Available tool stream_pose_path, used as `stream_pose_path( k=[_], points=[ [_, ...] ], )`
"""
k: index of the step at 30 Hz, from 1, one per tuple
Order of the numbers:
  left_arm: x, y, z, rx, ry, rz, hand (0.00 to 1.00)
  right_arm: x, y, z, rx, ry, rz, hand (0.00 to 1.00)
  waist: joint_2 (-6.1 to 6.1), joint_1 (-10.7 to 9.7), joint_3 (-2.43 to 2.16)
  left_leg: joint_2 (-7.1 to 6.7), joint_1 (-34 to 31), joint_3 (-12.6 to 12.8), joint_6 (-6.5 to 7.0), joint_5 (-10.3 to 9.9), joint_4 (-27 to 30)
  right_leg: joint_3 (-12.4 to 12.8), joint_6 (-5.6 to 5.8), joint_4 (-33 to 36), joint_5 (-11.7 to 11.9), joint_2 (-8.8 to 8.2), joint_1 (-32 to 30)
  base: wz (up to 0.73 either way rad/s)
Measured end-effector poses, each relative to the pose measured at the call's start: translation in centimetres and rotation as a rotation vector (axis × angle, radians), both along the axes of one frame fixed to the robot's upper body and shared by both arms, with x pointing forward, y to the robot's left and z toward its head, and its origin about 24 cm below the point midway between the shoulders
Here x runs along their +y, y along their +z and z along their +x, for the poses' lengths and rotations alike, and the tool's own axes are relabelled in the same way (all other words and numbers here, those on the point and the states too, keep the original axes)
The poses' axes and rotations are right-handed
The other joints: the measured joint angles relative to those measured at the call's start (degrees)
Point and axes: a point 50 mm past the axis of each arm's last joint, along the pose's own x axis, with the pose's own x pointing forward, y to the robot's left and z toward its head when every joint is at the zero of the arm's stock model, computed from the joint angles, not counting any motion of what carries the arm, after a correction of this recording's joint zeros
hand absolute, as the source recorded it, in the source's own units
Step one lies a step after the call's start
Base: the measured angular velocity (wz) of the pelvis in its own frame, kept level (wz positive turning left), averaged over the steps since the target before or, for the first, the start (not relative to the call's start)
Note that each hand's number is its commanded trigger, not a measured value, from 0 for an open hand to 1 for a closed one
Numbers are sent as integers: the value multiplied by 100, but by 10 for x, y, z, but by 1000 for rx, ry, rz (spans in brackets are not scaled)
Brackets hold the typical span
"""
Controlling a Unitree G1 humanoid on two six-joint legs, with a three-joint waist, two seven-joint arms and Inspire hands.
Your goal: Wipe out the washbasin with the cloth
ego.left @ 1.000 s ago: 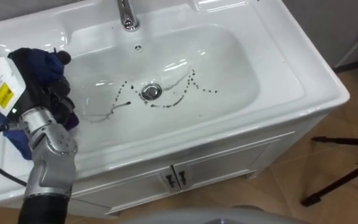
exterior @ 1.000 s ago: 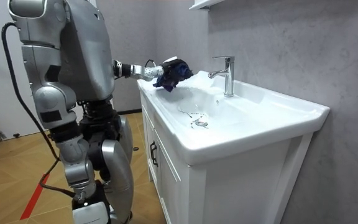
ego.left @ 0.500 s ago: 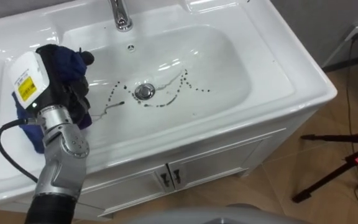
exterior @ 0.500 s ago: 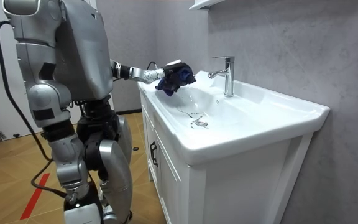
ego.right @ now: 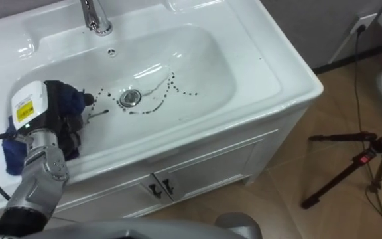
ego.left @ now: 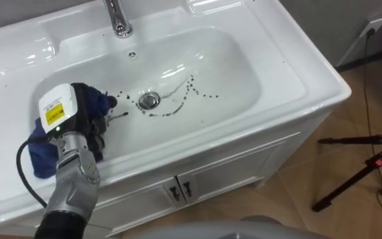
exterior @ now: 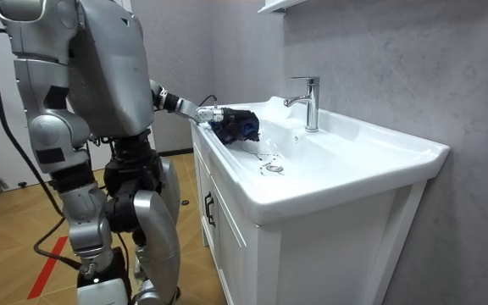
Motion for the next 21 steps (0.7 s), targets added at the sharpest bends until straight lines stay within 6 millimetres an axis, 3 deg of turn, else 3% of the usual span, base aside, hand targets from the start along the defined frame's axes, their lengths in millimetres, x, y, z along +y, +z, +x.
stream_pose_path(
  k=[7, 17, 21],
  points=[
    [3, -8, -4, 56, 5, 29, 100, -1, 0, 3, -18, 11, -30, 0, 74, -91, -48, -1, 31, 39, 0, 0, -22, 54, 1, -10, 0, 13, -2, -4],
    [4, -17, -5, 158, -21, 44, 100, -1, 0, 3, -23, -10, -31, 0, 146, -140, 25, -3, 43, 73, 0, 1, -14, 73, 5, -4, -6, 11, 0, -1],
    [4, -23, -6, 231, -44, 48, 100, -2, 1, 4, -34, -30, -31, 0, 138, -197, 30, -9, 42, 81, 0, 0, 38, 104, 11, -15, -23, 7, 2, 0]
  ],
)
